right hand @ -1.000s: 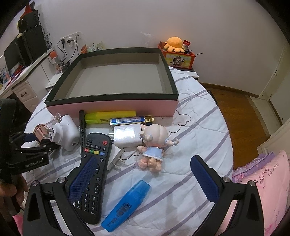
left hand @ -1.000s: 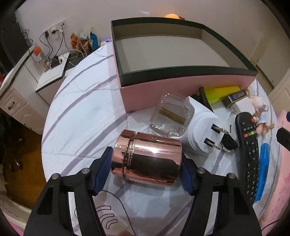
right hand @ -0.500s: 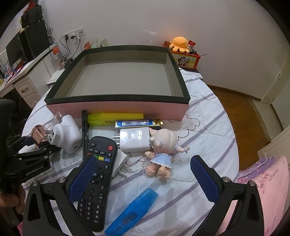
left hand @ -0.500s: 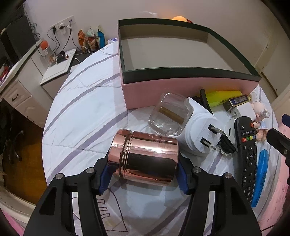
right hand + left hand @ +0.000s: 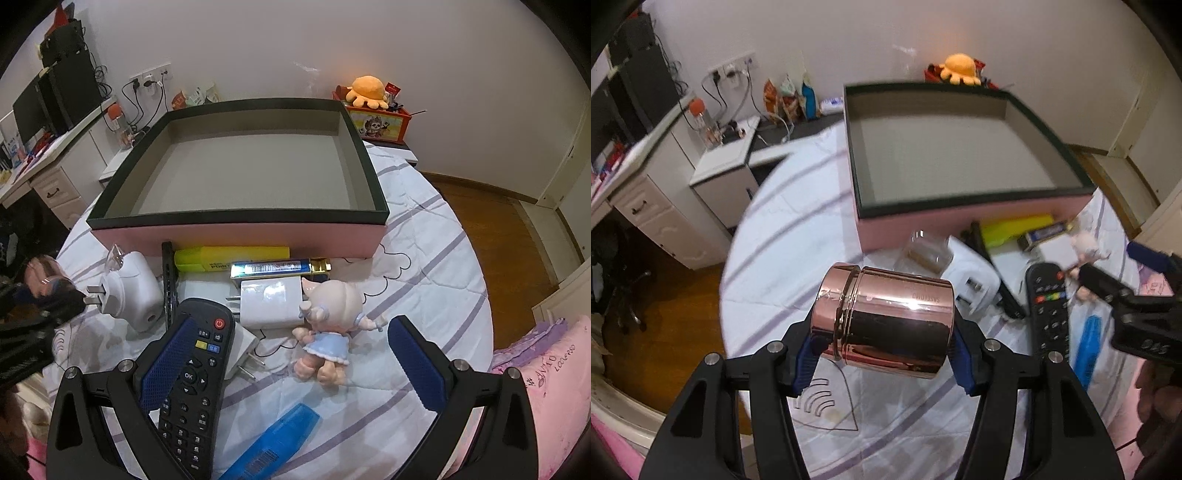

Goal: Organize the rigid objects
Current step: 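Carry the copper canister into the box and open the left gripper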

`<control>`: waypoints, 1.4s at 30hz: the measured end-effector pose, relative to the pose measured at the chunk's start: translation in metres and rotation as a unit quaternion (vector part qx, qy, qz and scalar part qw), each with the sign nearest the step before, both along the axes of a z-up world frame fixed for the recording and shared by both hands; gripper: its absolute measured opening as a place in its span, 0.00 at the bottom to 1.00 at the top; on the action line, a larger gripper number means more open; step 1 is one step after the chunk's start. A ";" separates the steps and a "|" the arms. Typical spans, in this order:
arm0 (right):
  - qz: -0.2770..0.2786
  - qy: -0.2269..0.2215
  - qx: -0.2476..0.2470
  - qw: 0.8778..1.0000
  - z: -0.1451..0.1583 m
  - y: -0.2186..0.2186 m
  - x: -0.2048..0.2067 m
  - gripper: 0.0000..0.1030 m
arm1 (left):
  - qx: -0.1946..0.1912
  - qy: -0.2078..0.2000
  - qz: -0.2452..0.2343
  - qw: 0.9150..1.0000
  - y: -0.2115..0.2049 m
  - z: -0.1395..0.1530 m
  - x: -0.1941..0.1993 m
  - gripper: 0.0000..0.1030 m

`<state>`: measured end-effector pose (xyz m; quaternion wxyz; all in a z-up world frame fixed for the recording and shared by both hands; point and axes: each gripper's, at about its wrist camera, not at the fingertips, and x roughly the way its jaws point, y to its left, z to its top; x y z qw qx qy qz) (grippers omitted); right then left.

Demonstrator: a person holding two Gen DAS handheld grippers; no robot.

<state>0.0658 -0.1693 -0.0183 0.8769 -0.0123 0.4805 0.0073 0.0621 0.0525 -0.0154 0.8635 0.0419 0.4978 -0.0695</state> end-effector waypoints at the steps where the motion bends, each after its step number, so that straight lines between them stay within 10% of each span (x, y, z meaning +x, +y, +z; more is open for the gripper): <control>1: 0.000 -0.001 0.001 1.000 0.000 -0.001 0.001 1.00 | 0.001 -0.004 0.001 1.000 0.000 0.006 0.000 0.58; 16: -0.022 -0.011 0.009 1.000 0.004 -0.024 0.016 1.00 | -0.010 -0.041 -0.027 0.999 -0.048 0.047 0.083 0.58; 35: -0.031 0.003 0.011 0.999 -0.006 -0.038 0.034 1.00 | 0.041 0.077 -0.025 0.996 -0.079 -0.046 0.165 0.59; 42: -0.032 -0.004 0.008 0.999 0.000 -0.039 0.028 1.00 | 0.040 0.054 -0.022 0.998 -0.076 -0.032 0.158 0.89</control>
